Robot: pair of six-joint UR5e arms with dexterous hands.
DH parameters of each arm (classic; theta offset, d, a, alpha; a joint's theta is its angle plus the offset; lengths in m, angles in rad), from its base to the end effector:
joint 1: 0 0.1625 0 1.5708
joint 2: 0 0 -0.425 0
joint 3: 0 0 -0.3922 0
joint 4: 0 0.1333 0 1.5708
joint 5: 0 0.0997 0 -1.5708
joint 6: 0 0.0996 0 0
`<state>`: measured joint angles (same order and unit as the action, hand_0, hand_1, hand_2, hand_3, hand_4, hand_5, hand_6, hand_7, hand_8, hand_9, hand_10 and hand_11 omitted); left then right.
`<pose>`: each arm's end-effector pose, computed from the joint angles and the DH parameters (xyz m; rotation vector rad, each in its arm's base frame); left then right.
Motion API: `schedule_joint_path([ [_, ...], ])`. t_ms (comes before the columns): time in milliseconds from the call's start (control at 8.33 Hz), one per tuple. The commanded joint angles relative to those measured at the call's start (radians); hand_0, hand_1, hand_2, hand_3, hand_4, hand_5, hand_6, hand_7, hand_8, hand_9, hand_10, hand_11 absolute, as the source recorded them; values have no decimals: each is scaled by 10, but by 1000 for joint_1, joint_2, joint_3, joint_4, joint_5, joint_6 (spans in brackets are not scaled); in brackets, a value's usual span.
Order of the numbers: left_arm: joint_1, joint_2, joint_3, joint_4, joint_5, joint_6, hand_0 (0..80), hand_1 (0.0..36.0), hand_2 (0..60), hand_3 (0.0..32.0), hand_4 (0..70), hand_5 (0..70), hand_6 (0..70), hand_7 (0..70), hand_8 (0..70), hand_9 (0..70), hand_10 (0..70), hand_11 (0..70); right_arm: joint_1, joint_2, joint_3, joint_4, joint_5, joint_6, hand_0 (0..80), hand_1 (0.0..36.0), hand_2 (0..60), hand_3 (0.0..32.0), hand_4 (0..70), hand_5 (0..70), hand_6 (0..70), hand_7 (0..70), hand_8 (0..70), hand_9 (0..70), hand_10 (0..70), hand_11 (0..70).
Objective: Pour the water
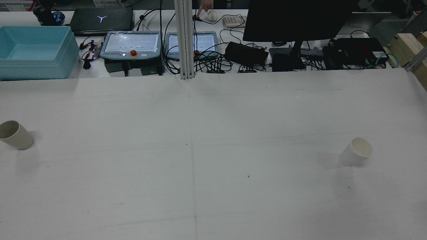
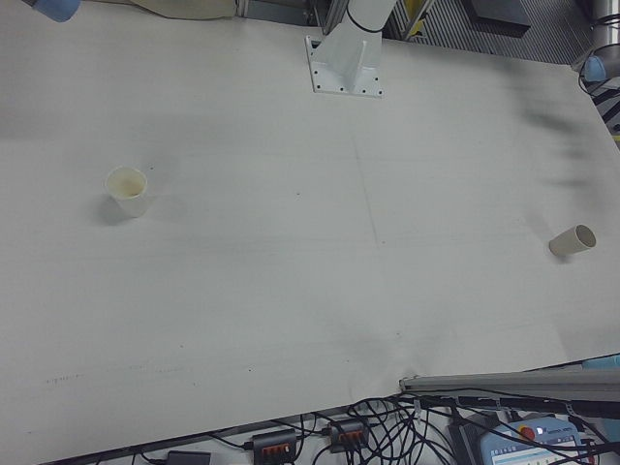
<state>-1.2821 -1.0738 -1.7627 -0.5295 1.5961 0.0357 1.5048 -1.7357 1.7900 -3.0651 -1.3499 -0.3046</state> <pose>-0.0426 -0.3159 0.7289 -0.3128 2.2758 -1.8031 0.1263 -0.4405 0.6466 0.4938 -2.2477 2.0213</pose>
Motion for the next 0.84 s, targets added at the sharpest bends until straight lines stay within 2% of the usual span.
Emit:
schedule_joint_path([
  [0,0,-9,11,-9,-1,6,503,153,35,0,138,0,36,124,0,10,9,31,9,-51,-135,64,-17,96,479,172,199,0,95,254,104,163,10,18,1,14],
  [120,0,-12,12,-13,-2,9,499,150,38,0,138,0,37,123,0,10,10,32,-3,-50,-262,198,-21,96,467,155,178,0,44,200,87,137,7,13,11,31],
  [240,-2,-59,61,-26,-27,13,500,152,36,0,118,0,24,107,0,7,8,29,-15,-42,-311,265,-25,90,465,149,169,0,46,196,87,140,7,14,13,34],
  [360,0,-125,136,-49,-33,24,509,175,70,0,96,0,17,94,0,4,4,25,-35,-42,-288,266,-26,88,471,155,178,0,77,222,98,158,9,17,9,29],
  [600,1,-216,282,-139,-18,232,583,276,156,0,63,0,20,91,0,4,2,31,-69,-47,-282,253,-26,82,488,181,192,0,92,249,100,167,10,19,0,9],
  [720,16,-222,340,-194,-13,309,611,316,209,0,49,0,16,66,0,0,0,31,-89,-47,-270,221,-25,56,495,190,194,0,90,255,102,174,10,20,0,2],
])
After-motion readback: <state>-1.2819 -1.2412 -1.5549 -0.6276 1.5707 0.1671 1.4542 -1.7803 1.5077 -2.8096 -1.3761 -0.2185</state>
